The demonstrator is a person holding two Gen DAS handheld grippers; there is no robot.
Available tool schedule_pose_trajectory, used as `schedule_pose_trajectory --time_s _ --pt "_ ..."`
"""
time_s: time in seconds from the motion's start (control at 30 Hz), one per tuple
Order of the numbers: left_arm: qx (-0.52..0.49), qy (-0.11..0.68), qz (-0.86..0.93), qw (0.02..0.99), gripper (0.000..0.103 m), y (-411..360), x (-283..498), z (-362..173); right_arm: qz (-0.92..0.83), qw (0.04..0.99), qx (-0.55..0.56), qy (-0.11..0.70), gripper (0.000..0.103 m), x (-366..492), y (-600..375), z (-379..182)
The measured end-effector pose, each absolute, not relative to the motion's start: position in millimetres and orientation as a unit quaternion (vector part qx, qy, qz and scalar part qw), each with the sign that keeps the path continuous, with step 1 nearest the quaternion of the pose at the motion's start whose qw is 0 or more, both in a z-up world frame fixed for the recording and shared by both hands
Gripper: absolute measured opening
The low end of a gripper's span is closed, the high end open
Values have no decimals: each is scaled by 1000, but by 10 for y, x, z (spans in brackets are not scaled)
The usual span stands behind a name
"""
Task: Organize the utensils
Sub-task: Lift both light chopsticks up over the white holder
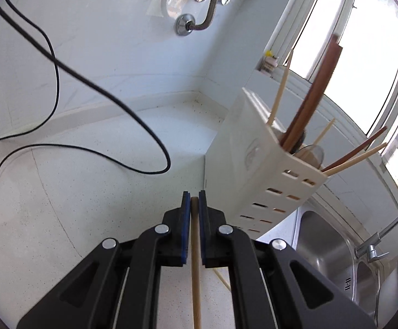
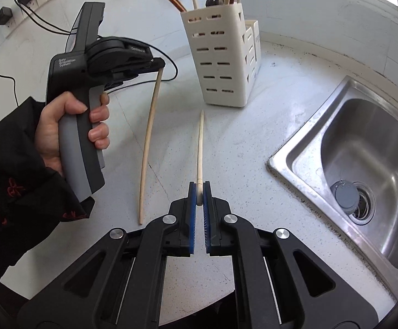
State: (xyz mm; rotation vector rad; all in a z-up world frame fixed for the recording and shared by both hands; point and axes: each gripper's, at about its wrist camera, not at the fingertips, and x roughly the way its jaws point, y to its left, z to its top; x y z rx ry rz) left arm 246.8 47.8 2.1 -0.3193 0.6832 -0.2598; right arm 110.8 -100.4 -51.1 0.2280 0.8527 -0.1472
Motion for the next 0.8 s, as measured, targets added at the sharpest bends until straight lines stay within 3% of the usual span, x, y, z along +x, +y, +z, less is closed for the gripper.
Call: schedule_pose_trajectory --time_s 0.2,0.8 --pt "-137 275 -136 942 6 374 2178 400 -68 921 100 370 4 1016 -1099 -184" --pt "-129 199 -158 958 5 238 1389 823 -43 950 58 303 4 1071 -1266 349"
